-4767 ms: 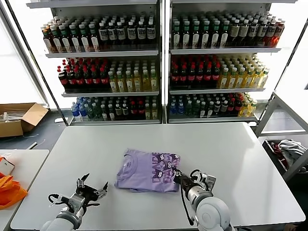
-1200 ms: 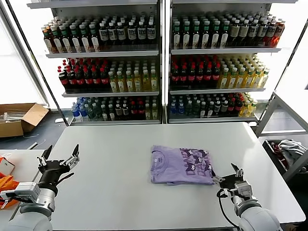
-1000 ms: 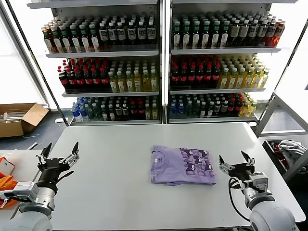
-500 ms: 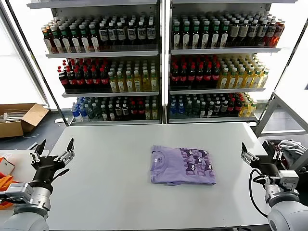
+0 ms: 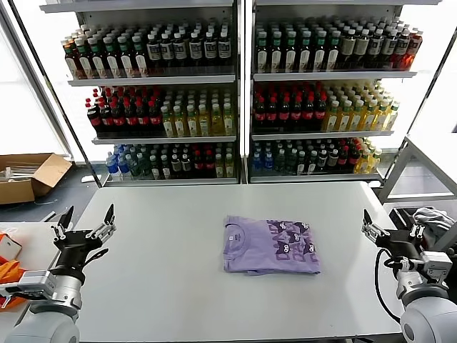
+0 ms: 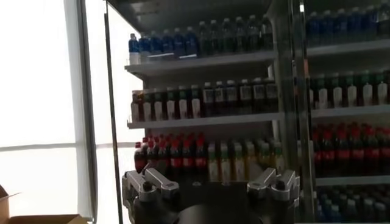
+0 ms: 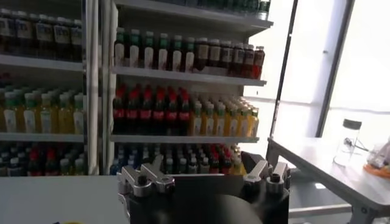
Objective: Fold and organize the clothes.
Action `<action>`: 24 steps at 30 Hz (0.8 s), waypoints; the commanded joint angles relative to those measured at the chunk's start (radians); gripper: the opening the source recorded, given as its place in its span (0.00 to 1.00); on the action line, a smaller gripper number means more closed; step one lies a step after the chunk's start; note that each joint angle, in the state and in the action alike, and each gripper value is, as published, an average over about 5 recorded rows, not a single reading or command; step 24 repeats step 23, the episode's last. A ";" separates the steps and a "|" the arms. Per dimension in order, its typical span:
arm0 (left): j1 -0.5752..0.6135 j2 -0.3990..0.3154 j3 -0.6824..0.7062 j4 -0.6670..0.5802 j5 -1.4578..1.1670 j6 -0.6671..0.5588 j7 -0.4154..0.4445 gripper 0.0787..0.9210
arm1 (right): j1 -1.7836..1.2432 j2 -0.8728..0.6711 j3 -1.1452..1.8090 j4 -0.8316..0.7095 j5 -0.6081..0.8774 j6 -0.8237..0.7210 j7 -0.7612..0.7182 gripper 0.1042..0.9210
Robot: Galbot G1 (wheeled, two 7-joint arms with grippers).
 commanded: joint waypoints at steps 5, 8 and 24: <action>-0.012 -0.035 -0.028 -0.002 0.030 -0.015 0.028 0.88 | -0.031 -0.001 0.049 0.029 0.014 -0.029 -0.004 0.88; 0.003 -0.033 -0.047 -0.018 0.018 -0.010 0.011 0.88 | -0.054 0.001 0.055 0.032 -0.024 -0.024 -0.013 0.88; 0.045 -0.038 0.041 -0.033 0.058 -0.012 0.008 0.88 | -0.147 0.046 0.092 0.059 -0.082 0.012 -0.021 0.88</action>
